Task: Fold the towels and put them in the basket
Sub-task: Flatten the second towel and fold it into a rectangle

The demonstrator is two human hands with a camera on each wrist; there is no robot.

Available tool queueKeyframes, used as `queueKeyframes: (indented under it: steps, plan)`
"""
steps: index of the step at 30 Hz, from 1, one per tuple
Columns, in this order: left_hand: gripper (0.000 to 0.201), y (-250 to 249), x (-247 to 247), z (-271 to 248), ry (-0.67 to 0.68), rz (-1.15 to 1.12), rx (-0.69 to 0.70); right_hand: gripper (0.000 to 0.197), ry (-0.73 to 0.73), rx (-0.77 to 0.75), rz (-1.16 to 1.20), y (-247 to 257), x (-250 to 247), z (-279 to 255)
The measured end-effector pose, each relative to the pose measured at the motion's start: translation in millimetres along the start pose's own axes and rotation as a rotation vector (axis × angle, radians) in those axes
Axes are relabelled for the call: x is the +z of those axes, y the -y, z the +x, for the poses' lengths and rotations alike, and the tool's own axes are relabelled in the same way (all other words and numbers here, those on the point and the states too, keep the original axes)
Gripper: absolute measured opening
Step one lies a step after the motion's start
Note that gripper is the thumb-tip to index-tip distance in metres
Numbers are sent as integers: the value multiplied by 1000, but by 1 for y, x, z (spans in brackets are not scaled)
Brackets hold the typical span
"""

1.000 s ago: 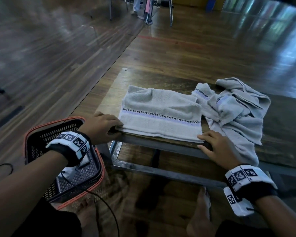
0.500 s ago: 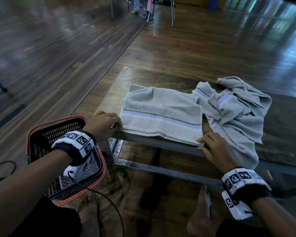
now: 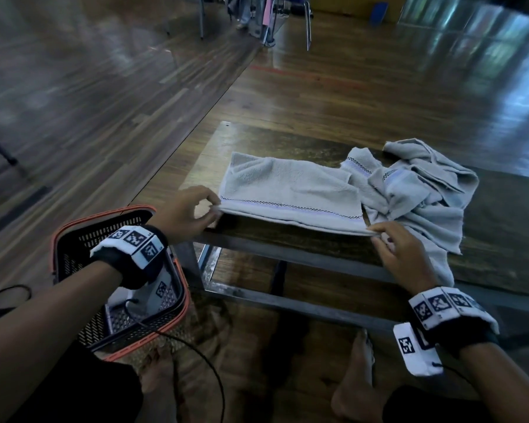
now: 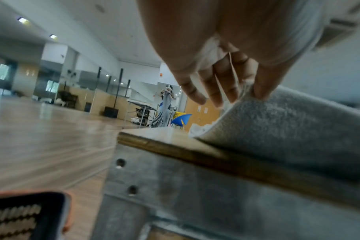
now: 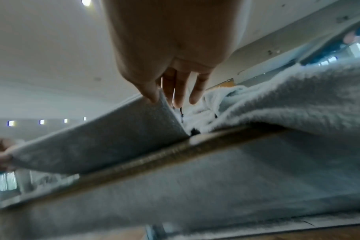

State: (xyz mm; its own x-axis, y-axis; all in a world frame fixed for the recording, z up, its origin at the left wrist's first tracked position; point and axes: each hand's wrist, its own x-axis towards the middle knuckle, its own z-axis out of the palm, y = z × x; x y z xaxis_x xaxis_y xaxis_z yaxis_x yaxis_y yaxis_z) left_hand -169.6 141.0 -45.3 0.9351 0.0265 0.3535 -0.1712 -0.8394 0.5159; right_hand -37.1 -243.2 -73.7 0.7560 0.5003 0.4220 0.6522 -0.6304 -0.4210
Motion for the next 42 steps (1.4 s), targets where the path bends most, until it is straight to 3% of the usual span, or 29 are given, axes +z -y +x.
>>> queueKeyframes:
  steps: [5,8,11,15,18,21,26,28,31,34,39,42]
  plan:
    - [12,-45,-22,-8,-113,-289,-131,24,-84,96,133,25,-52,0]
    - [19,-61,-35,-19,-134,-346,-172,28,-24,88,161,40,-81,-8]
    - [13,-75,-51,-27,-126,-356,-131,24,41,86,154,49,-108,-8]
    - [6,-82,-84,-11,-200,-246,1,30,7,58,192,61,-143,9]
    - [4,-83,-105,21,-317,16,157,29,-57,22,151,68,-158,38]
    - [13,-81,-117,59,-345,249,200,29,-112,36,136,59,-157,76]
    - [24,-76,-108,89,-270,624,264,21,-189,102,138,31,-127,117]
    - [27,-69,-93,88,-257,669,257,22,-235,69,88,22,-108,112]
    - [11,-52,-60,73,-192,626,195,16,-251,-14,-6,10,-76,88]
    - [6,-32,-27,50,-17,610,206,13,-106,-5,-123,0,-46,55]
    - [17,-8,16,23,455,680,166,17,202,-45,-262,-4,-17,1]
    - [19,1,24,19,490,707,148,14,261,23,-229,-2,-3,-14]
